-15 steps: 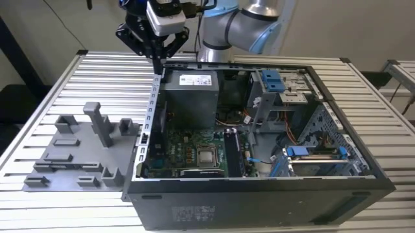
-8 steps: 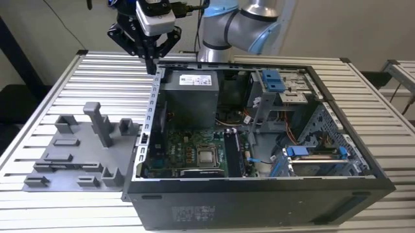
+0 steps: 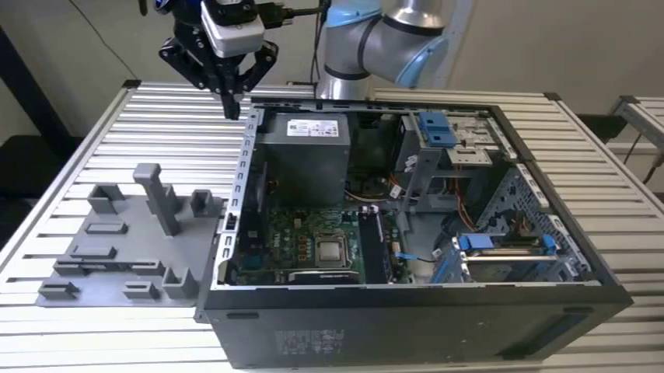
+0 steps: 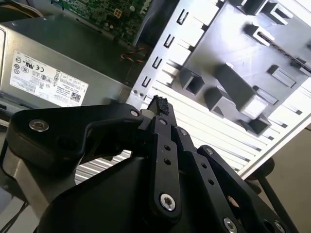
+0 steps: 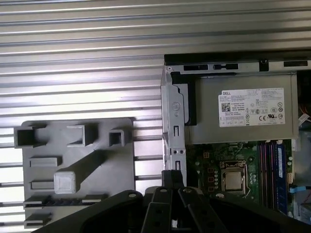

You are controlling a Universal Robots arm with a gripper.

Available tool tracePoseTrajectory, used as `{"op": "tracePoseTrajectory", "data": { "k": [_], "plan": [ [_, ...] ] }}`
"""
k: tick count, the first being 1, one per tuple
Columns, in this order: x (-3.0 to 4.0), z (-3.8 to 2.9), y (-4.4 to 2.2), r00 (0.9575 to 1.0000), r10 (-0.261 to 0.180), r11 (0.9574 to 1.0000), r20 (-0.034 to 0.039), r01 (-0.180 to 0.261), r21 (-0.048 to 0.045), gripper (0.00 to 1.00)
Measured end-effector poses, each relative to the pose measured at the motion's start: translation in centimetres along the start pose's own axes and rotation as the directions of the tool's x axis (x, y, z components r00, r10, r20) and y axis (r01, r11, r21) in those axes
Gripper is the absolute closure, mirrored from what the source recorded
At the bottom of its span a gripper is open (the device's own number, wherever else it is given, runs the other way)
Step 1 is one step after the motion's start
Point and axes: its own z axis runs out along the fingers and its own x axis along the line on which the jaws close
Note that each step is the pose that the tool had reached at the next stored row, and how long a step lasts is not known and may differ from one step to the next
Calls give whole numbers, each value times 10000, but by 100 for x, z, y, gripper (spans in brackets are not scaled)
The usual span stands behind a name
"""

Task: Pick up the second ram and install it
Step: 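Reach for the second ram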

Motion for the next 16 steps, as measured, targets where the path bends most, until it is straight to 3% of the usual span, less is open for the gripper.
{"op": "tracePoseTrajectory", "data": {
  "k": [16],
  "plan": [
    [311, -5, -22, 10000, 0, 10000, 0, 0, 0, 89]
  ]
}}
